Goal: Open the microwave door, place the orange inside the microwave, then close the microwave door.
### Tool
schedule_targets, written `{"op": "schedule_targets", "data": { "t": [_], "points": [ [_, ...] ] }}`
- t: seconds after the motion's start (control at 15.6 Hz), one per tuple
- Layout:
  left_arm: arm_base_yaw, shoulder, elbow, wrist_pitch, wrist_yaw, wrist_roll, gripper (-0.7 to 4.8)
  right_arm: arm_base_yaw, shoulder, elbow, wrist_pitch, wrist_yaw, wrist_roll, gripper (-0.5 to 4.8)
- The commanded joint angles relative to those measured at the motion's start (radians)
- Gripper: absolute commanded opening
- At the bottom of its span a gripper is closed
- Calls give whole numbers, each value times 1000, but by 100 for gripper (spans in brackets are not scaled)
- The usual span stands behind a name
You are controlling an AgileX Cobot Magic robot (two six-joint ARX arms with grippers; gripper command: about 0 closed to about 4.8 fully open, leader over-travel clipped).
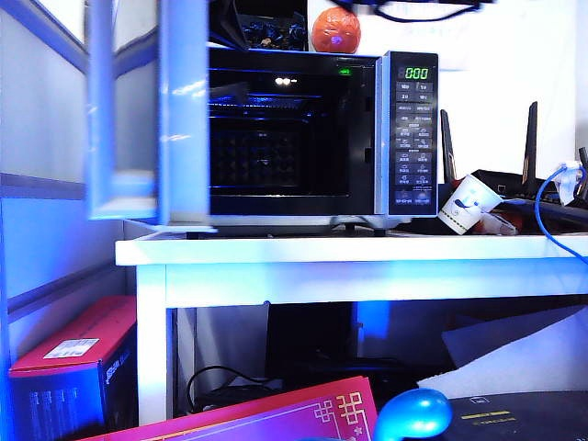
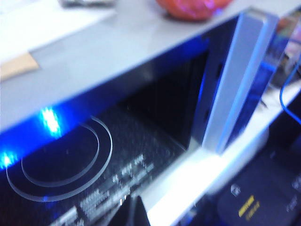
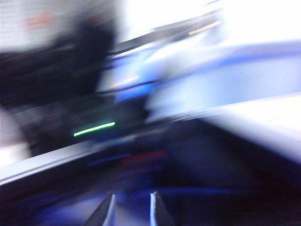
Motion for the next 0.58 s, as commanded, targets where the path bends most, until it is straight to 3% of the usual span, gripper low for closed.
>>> {"op": "schedule_targets", "data": {
  "t": [0.06, 0.13, 0.19, 0.58],
  "points": [
    [0, -3, -2, -70, 27, 43, -5, -27, -6, 62, -25, 315, -95, 173],
    [0, -3, -2, -67, 27, 43, -5, -26, -5, 90, -93, 388, -174, 345],
    [-1, -3, -2, -64, 27, 43, -4, -26, 5, 134, -179, 435, -235, 448],
    [-1, -3, -2, -65, 27, 43, -5, -26, 124, 352, -308, 554, -372, 463]
  ]
}}
